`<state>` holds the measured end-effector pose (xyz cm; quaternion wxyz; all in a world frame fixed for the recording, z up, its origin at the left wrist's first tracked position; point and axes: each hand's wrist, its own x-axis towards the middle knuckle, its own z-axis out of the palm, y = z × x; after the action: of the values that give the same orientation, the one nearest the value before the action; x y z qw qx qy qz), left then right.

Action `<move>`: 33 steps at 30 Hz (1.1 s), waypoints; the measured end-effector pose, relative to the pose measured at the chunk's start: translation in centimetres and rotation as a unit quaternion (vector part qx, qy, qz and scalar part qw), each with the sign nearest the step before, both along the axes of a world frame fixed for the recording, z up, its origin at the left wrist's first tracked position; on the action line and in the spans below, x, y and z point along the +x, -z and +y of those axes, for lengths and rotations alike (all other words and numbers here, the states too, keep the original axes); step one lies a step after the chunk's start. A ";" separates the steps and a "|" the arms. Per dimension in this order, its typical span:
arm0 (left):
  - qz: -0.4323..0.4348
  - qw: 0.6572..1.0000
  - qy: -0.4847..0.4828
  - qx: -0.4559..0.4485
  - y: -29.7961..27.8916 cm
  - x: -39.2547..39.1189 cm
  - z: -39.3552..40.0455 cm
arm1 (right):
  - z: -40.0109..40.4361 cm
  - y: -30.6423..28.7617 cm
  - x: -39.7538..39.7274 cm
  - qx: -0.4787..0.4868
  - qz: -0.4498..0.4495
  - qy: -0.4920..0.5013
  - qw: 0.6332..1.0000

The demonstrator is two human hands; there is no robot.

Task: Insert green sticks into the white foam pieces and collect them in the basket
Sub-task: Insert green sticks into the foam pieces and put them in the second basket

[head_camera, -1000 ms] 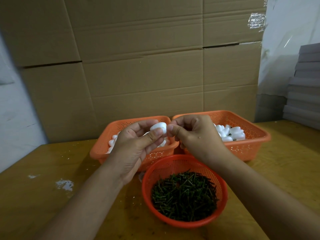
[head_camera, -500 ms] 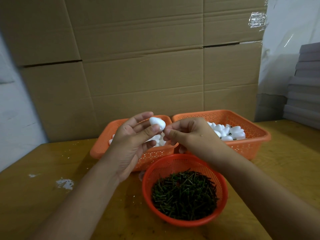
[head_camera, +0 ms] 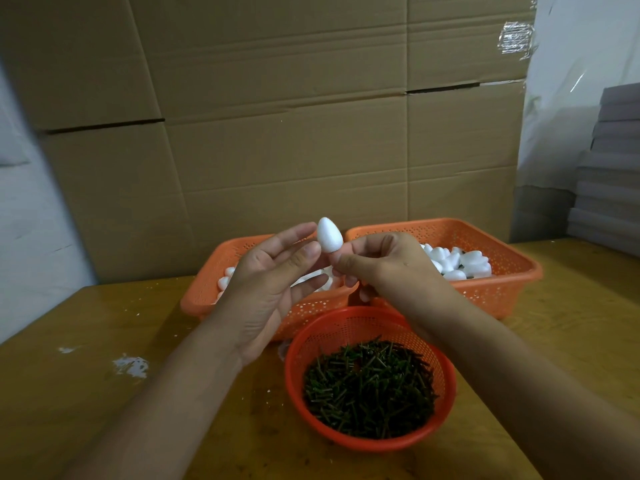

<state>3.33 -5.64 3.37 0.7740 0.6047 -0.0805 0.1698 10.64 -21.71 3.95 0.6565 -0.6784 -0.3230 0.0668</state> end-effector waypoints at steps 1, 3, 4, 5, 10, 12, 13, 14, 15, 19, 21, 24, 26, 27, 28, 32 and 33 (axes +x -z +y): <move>-0.002 1.000 -0.006 0.001 0.0 0.0 -0.1 | 0.1 0.0 0.0 0.000 -0.001 0.005 1.000; -0.003 1.000 -0.015 -0.002 0.1 0.1 -0.2 | 0.2 0.0 -0.1 -0.005 -0.008 0.016 1.000; -0.004 1.000 -0.017 -0.004 0.1 0.1 -0.2 | 0.3 0.0 -0.1 -0.008 -0.014 0.020 1.000; -0.004 1.000 -0.020 -0.004 0.1 0.1 -0.2 | 0.4 0.0 -0.1 -0.011 -0.022 0.023 0.999; -0.006 1.000 -0.026 0.014 0.4 0.3 0.0 | 0.5 0.3 -0.1 -0.039 -0.072 0.024 0.996; -0.006 1.000 -0.016 0.010 0.4 0.4 0.1 | 0.5 0.3 -0.2 -0.043 -0.071 0.009 0.997; -0.006 1.000 -0.011 0.011 0.4 0.4 0.2 | 0.4 0.3 -0.2 -0.042 -0.063 -0.003 0.997; -0.006 1.000 -0.007 0.015 0.4 0.4 0.3 | 0.4 0.2 -0.3 -0.040 -0.052 -0.017 0.998; -0.005 1.000 -0.006 0.018 0.5 0.4 0.4 | 0.4 0.2 -0.3 -0.038 -0.039 -0.030 0.998; -0.006 1.000 0.011 0.024 0.3 0.3 0.6 | 0.2 0.1 -0.6 -0.040 -0.001 -0.069 0.997; -0.009 0.999 0.021 0.025 0.3 0.1 0.5 | 0.2 0.0 -0.7 -0.037 0.014 -0.079 0.996; -0.008 0.999 0.025 0.019 0.2 0.2 0.4 | 0.1 -0.1 -0.7 -0.027 0.022 -0.062 0.997; -0.002 1.000 0.010 0.027 0.3 0.2 0.3 | 0.1 -0.2 -0.7 -0.026 0.017 -0.040 0.999; -0.001 1.000 0.003 0.029 0.3 0.3 0.1 | 0.1 -0.2 -0.6 -0.027 0.013 -0.031 0.999; -0.001 1.000 -0.006 0.028 0.3 0.2 0.0 | 0.1 -0.2 -0.6 -0.027 0.011 -0.024 0.999; 0.002 0.999 -0.028 0.032 0.4 0.2 -0.2 | 0.0 -0.2 -0.6 -0.027 0.012 -0.018 0.999; 0.003 0.999 -0.031 0.033 0.4 0.3 -0.1 | 0.0 -0.2 -0.6 -0.028 0.013 -0.021 0.999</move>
<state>3.59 -5.79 2.96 0.7480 0.6328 -0.0653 0.1889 10.03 -21.71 4.13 0.6395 -0.6888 -0.3269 0.0982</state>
